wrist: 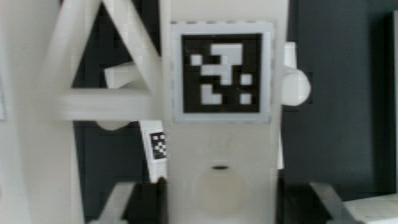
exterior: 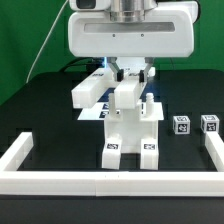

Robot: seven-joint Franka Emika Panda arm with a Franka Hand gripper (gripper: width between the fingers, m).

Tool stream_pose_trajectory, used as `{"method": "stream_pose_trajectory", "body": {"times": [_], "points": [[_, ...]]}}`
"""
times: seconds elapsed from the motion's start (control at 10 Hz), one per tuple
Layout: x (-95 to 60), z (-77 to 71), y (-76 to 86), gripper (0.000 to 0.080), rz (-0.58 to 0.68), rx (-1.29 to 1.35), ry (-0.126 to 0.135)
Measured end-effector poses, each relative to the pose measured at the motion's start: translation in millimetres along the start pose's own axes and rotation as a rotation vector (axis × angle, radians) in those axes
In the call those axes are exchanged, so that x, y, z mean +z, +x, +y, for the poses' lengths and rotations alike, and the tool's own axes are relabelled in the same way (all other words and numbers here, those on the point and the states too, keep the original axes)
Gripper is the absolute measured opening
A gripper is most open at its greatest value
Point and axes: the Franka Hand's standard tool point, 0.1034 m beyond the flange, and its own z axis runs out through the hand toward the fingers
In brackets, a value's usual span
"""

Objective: Assemble chair

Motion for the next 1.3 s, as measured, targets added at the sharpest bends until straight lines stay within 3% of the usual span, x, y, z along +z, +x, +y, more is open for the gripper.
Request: {"method": "stream_pose_trajectory", "body": {"times": [0.1,0.2,0.3,0.4,0.6,0.9,1.1,1.3], "points": [[-0.2,-1.2,-1.1,0.0281,0.003,-0.009,-0.006],[-4.4,-16.7,-13.0,0.0281,0.024,-0.093,-0.036],[-6.8,-30.0,-30.1,0.0281,0.02,-0.165,-0.041],[-7.8,-32.2,-34.7,0.0281,0.017,-0.268,-0.038],[-2.5,-23.6,-33.8,0.0281,0.006,-0.264,-0.016],[-1.3,-26.3,-34.5,0.0281,-0.002,-0.234,-0.018],[-2.6,-40.0,-31.1,0.0281,0.006,-0.108,-0.021],[2.8,-38.4,-31.6,0.0281,0.012,-0.106,-0.023]]}}
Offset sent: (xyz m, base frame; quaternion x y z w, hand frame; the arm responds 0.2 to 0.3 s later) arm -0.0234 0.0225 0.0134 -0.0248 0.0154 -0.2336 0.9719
